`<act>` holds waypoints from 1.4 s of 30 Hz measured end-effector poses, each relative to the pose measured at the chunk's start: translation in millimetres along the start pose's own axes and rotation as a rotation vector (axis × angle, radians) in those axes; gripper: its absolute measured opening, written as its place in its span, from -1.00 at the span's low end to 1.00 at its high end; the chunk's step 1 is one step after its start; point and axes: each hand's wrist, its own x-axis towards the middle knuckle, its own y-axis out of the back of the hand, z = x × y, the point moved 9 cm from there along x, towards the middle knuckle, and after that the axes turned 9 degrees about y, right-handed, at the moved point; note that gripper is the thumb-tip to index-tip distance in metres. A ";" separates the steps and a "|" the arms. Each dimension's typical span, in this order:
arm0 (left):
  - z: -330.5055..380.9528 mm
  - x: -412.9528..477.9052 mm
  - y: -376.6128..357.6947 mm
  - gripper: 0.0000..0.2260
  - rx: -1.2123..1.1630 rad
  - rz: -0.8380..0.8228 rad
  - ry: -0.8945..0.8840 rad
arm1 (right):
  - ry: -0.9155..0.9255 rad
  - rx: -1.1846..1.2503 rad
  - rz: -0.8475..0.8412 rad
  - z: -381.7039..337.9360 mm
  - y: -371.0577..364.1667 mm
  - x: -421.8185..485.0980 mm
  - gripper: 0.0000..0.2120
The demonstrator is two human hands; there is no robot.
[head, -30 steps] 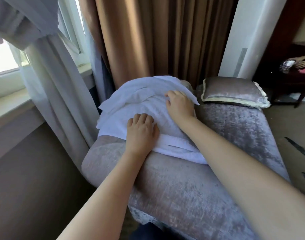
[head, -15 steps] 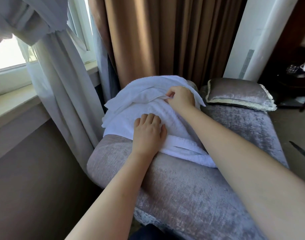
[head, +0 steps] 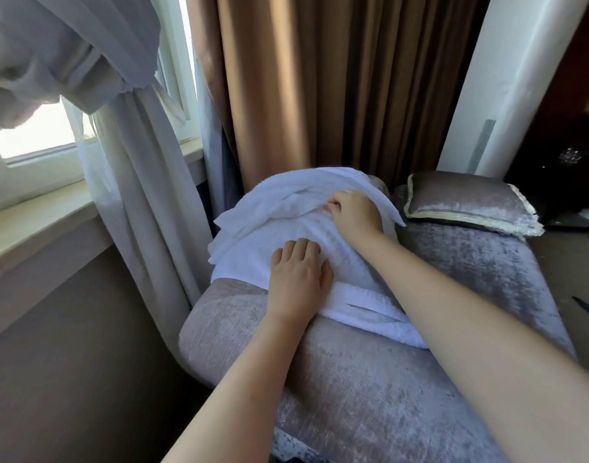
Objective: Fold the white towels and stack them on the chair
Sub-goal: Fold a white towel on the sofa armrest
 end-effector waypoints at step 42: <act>11.2 -25.8 19.0 -0.80 0.208 -0.299 -0.308 | -0.030 -0.454 -0.051 11.2 69.2 -105.0 -0.75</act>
